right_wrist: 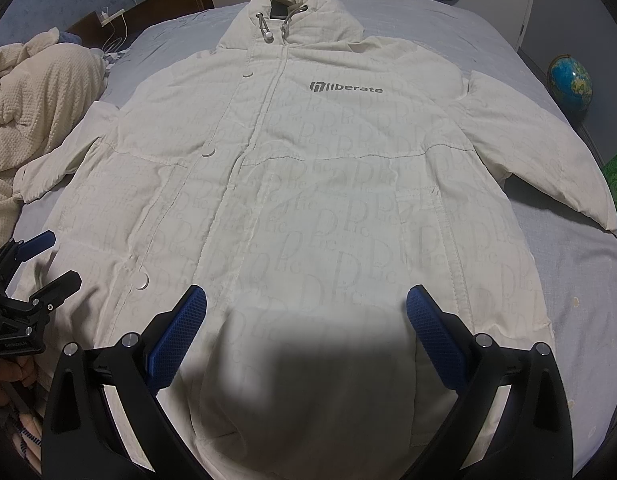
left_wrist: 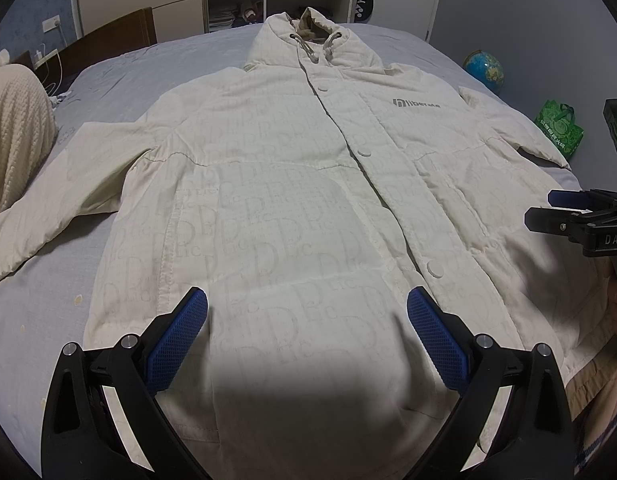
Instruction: Fold large clothes
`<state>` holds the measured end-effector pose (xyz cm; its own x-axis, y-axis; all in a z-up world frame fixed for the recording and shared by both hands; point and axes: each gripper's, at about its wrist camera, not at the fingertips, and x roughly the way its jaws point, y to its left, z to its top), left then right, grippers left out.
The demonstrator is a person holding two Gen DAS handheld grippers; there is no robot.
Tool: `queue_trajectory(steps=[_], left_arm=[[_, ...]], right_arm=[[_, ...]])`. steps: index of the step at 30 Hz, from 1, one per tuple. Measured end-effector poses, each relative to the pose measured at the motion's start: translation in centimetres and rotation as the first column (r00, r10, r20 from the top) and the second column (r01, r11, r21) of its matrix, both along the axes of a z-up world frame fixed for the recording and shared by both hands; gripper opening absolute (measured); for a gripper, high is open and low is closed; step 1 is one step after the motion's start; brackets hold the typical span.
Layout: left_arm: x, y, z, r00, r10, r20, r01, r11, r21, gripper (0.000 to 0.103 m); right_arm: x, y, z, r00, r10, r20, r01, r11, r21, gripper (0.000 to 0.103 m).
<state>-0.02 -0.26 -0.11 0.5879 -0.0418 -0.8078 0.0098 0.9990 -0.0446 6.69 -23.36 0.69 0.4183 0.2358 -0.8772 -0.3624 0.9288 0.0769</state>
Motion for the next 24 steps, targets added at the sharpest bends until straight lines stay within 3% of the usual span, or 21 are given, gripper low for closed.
queue_trajectory(steps=[15,24], left_arm=[[0.0,0.0,0.0,1.0,0.001,0.0,-0.001,1.0,-0.001,0.096],[-0.1,0.5,-0.2,1.0,0.02,-0.003,-0.02,1.0,-0.007,0.096]], right_arm=[[0.2,-0.5,0.6,1.0,-0.01,0.008,0.01,0.999,0.037,0.096],[2.8,-6.5,4.8,0.99,-0.137,0.036,0.129,0.977,0.173,0.096]])
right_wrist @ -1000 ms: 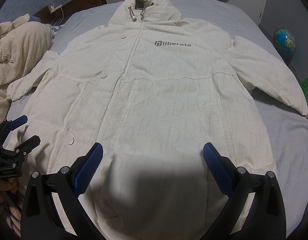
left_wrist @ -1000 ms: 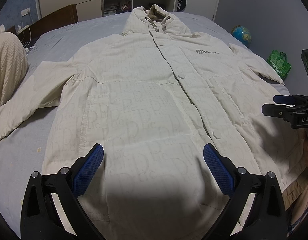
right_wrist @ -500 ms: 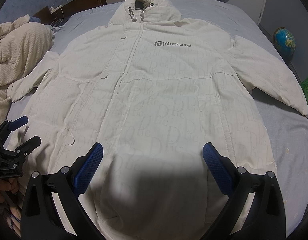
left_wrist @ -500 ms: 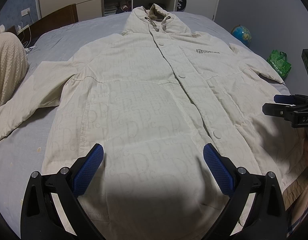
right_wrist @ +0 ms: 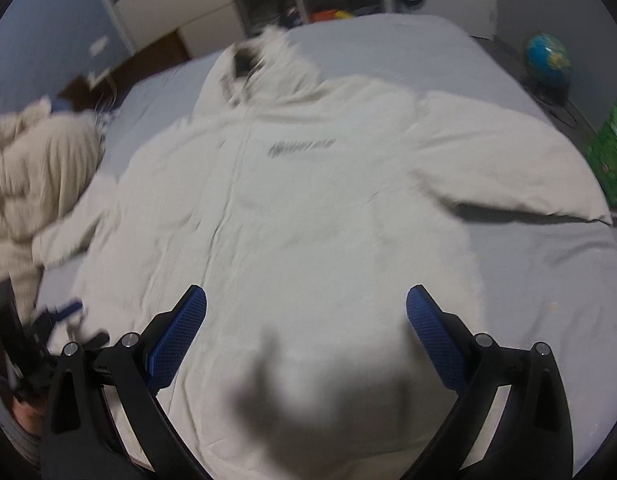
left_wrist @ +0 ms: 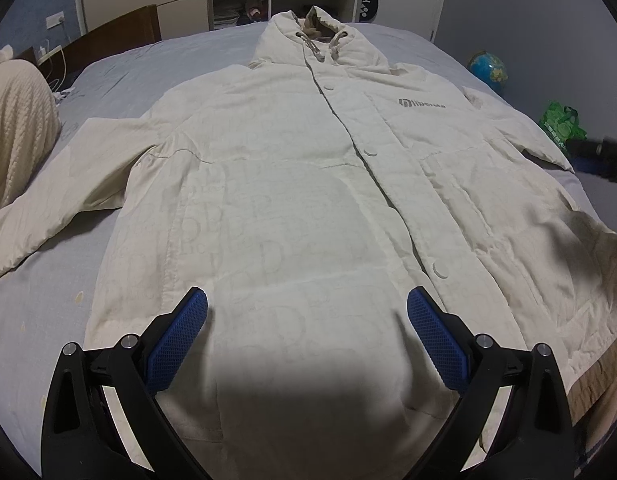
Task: Fold large clothes
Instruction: 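Grasp the coat sleeve cuff with the right gripper and lift it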
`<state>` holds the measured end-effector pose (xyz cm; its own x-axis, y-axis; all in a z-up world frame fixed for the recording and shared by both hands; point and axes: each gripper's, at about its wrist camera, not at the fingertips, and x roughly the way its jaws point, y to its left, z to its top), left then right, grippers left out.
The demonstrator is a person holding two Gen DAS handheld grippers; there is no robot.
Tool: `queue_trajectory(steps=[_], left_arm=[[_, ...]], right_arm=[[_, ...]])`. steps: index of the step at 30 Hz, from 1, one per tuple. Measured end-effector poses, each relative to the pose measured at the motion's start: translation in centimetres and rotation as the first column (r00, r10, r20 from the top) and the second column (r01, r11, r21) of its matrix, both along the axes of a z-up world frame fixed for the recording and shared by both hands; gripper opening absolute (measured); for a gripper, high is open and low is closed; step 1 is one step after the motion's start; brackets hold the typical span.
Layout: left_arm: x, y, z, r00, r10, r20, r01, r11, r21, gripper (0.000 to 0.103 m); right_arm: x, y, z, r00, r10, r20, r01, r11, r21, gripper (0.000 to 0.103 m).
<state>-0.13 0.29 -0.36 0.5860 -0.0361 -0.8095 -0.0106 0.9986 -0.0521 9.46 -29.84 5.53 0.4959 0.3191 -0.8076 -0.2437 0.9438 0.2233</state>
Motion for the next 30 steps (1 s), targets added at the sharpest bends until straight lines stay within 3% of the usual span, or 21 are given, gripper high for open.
queue_trajectory(steps=[8,14,16,18,22,25,27,30], left_arm=[[0.7,2.3,1.8,0.999,0.049,0.005,-0.049,0.997,-0.059,0.096],[1.8,5.6,4.4,0.996,0.073,0.043,-0.073,0.997,-0.008,0.096],[1.9,7.1,4.4,0.994,0.105,0.038,-0.105,0.994,-0.024,0.096],[1.8,9.2,3.9,0.987,0.162,0.017,-0.16,0.982,-0.096,0.096],[1.2,11.8,2.5,0.965,0.262,-0.03,-0.264,0.952,-0.153,0.096],[0.7,12.6,2.3,0.949,0.313,-0.032,-0.314,0.932,-0.184,0.096],[0.5,12.6,2.6,0.949,0.315,-0.017,-0.312,0.932,-0.183,0.096],[0.5,12.0,2.7,0.955,0.297,-0.002,-0.294,0.943,-0.155,0.096]], right_arm=[[4.2,-10.9,1.4,0.984,-0.176,0.007,0.176,0.984,0.023,0.096],[6.8,-20.6,-1.0,0.948,-0.315,-0.051,0.317,0.947,0.05,0.096],[7.3,-24.7,-1.9,0.919,-0.385,-0.085,0.394,0.91,0.133,0.096],[7.7,-28.4,-2.8,0.884,-0.451,-0.124,0.468,0.853,0.23,0.096],[8.1,-35.1,-5.1,0.793,-0.569,-0.217,0.605,0.696,0.386,0.095],[8.5,-38.2,-6.9,0.746,-0.608,-0.272,0.655,0.597,0.463,0.095],[8.9,-39.2,-7.6,0.736,-0.616,-0.282,0.663,0.567,0.489,0.093],[9.9,-39.8,-8.4,0.74,-0.613,-0.278,0.656,0.566,0.499,0.084]])
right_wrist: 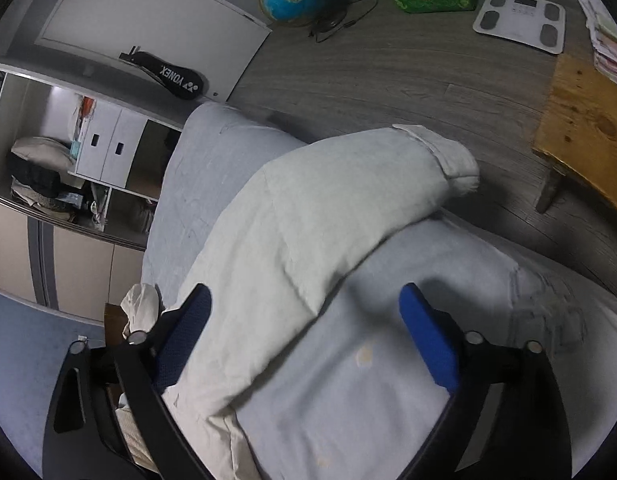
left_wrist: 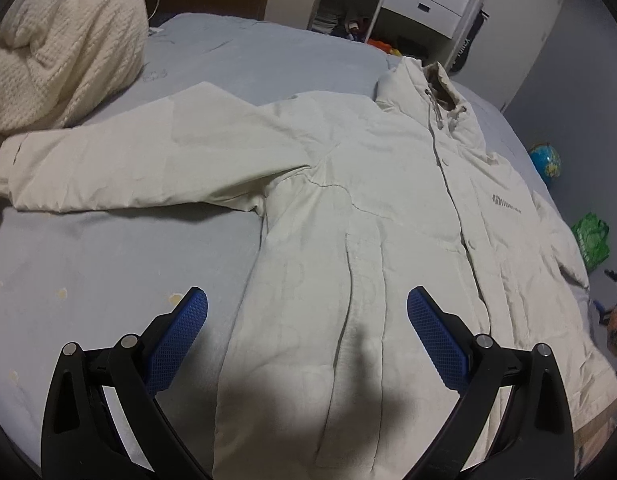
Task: Fold large clothes
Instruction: 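Grasp the coat sleeve cuff with the right gripper and lift it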
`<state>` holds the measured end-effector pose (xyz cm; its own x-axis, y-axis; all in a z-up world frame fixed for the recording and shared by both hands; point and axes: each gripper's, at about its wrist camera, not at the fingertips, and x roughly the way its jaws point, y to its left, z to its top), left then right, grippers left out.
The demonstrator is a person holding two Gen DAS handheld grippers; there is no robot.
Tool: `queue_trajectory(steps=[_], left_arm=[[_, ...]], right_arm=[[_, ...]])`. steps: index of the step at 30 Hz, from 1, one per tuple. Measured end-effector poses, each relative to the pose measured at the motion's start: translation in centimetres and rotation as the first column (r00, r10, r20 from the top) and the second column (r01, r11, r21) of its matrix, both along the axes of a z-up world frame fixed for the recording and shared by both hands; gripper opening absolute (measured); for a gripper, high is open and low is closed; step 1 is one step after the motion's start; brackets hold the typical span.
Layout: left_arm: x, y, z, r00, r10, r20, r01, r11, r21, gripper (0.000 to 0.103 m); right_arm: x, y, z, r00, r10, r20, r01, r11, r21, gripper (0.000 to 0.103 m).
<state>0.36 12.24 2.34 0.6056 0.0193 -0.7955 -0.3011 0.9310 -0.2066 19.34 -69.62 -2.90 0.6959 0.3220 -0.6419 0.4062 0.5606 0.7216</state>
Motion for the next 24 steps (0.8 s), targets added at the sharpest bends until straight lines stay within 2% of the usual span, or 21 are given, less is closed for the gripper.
queue_trajectory(steps=[5,8,12,14,15,17,20,24], left_arm=[[0.4,-0.8,-0.4,0.999,-0.038,-0.023,0.039,0.999,0.035,0.096],[0.7,-0.7,-1.0,0.998,-0.028,-0.057,0.03,0.999,0.042,0.096],[0.6,-0.5,-1.1,0.998,-0.022,-0.062,0.025,0.999,0.04,0.096],[0.6,-0.6,-1.3,0.997,-0.021,-0.071,0.024,0.999,0.044,0.096],[0.7,-0.6,-1.4,0.997,-0.021,-0.077,0.025,0.999,0.044,0.096],[0.8,-0.7,-1.5,0.996,-0.025,-0.082,0.028,0.999,0.047,0.096],[1.0,-0.9,-1.5,0.996,-0.038,-0.079,0.042,0.998,0.046,0.096],[1.1,-1.3,-1.6,0.995,-0.062,-0.077,0.066,0.997,0.044,0.096]], right_arm=[[2.0,0.5,-2.0,1.0,-0.011,-0.027,0.012,0.999,0.046,0.067],[2.5,0.3,-2.7,0.998,-0.049,-0.034,0.051,0.997,0.052,0.062],[3.0,-0.7,-3.1,0.991,-0.13,-0.046,0.132,0.99,0.057,0.052],[3.0,-1.2,-3.4,0.984,-0.168,-0.056,0.172,0.983,0.063,0.038],[3.0,-1.3,-3.5,0.981,-0.182,-0.064,0.186,0.98,0.065,0.026],[2.6,-1.5,-3.5,0.977,-0.206,-0.059,0.21,0.975,0.078,0.015],[1.8,-1.5,-2.5,0.976,-0.219,-0.01,0.219,0.972,0.086,0.01],[1.4,-0.3,0.8,0.978,-0.201,0.057,0.198,0.978,0.062,0.008]])
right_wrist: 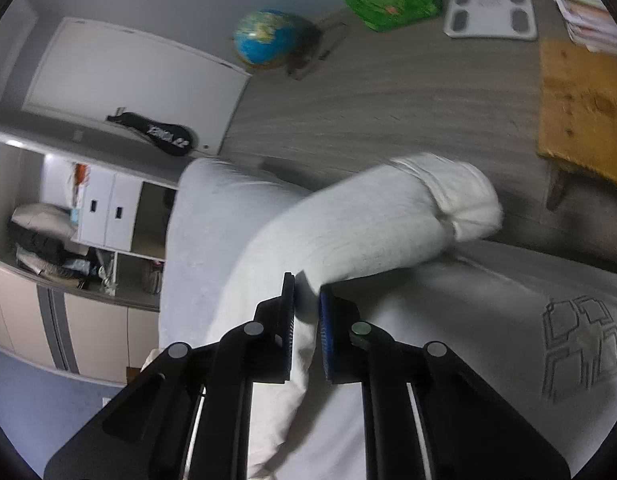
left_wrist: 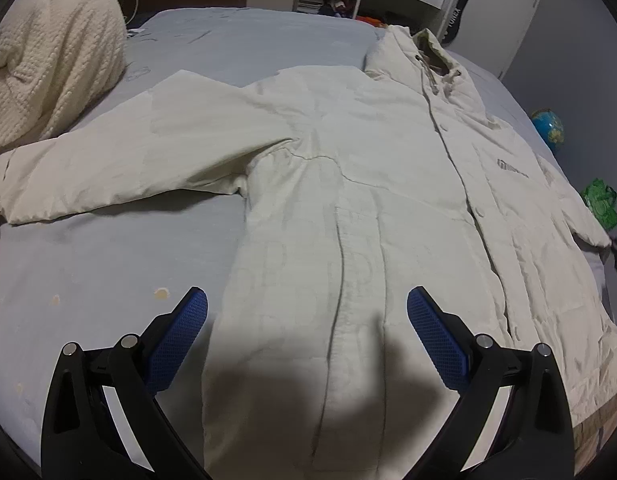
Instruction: Fold large clothes
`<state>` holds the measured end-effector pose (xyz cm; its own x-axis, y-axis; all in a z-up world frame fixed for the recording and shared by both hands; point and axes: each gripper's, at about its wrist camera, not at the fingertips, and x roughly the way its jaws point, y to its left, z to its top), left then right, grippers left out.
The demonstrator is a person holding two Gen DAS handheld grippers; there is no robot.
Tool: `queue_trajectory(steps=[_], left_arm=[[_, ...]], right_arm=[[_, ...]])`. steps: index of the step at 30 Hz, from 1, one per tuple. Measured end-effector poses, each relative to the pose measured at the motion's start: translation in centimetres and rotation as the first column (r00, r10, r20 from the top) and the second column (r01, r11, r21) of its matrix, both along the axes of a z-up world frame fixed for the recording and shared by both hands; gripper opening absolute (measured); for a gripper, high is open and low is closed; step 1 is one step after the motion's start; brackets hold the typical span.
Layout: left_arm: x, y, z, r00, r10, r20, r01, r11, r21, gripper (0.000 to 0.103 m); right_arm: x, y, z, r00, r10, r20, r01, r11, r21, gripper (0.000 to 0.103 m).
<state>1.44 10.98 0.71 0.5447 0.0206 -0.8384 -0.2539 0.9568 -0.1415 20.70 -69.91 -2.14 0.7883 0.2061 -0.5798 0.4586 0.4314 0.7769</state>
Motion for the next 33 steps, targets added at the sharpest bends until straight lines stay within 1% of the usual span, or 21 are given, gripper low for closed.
queue_trajectory(steps=[4,8,11,12,13,15,19,21,23,25,28,31,33], left_arm=[[0.0,-0.2,0.0,1.0,-0.01,0.009,0.01,1.0,-0.004,0.096],[-0.2,-0.2,0.3,0.999,-0.001,0.032,0.001,1.0,-0.01,0.096],[-0.3,0.1,0.6,0.999,0.016,0.05,-0.015,1.0,-0.021,0.096],[-0.4,0.3,0.7,0.998,0.024,0.058,-0.022,0.999,-0.027,0.096],[-0.5,0.4,0.8,0.998,0.028,0.065,-0.026,0.999,-0.032,0.096],[-0.6,0.5,1.0,0.996,0.035,0.081,-0.031,0.999,-0.042,0.096],[-0.6,0.5,1.3,0.995,0.032,0.095,-0.028,0.999,-0.044,0.096],[-0.7,0.5,1.3,0.995,0.027,0.097,-0.022,0.999,-0.044,0.096],[-0.9,0.5,1.3,0.995,0.026,0.1,-0.022,0.999,-0.045,0.096],[-1.1,0.6,1.4,0.994,0.025,0.108,-0.02,0.999,-0.05,0.096],[-1.0,0.6,1.5,0.993,0.025,0.114,-0.019,0.998,-0.057,0.096],[-0.7,0.3,1.3,0.995,0.014,0.102,-0.01,0.999,-0.045,0.096],[-0.7,0.2,1.3,0.995,0.007,0.101,-0.004,0.999,-0.038,0.096]], right_arm=[[0.2,2.2,3.7,0.997,0.05,0.052,-0.048,0.998,-0.052,0.007],[0.7,6.3,7.6,0.986,0.13,0.101,-0.12,0.988,-0.098,0.006],[0.8,9.5,9.5,0.974,0.189,0.127,-0.173,0.976,-0.13,0.004],[0.8,10.8,10.2,0.967,0.215,0.134,-0.196,0.97,-0.142,0.004],[0.8,12.5,10.9,0.957,0.253,0.144,-0.23,0.96,-0.16,0.001],[0.9,15.1,12.0,0.937,0.312,0.157,-0.281,0.941,-0.19,0.001],[0.8,21.4,14.5,0.884,0.434,0.172,-0.387,0.887,-0.252,0.001],[0.6,23.3,15.1,0.875,0.449,0.178,-0.403,0.882,-0.242,0.001],[0.4,24.3,15.2,0.873,0.454,0.178,-0.411,0.882,-0.232,0.001],[0.6,25.2,15.3,0.871,0.463,0.166,-0.419,0.875,-0.243,0.001],[0.4,25.1,15.0,0.871,0.47,0.14,-0.427,0.868,-0.255,0.001],[-0.1,24.0,14.4,0.882,0.453,0.128,-0.414,0.876,-0.249,0.001],[-0.3,22.8,13.6,0.892,0.442,0.095,-0.409,0.879,-0.245,0.002]])
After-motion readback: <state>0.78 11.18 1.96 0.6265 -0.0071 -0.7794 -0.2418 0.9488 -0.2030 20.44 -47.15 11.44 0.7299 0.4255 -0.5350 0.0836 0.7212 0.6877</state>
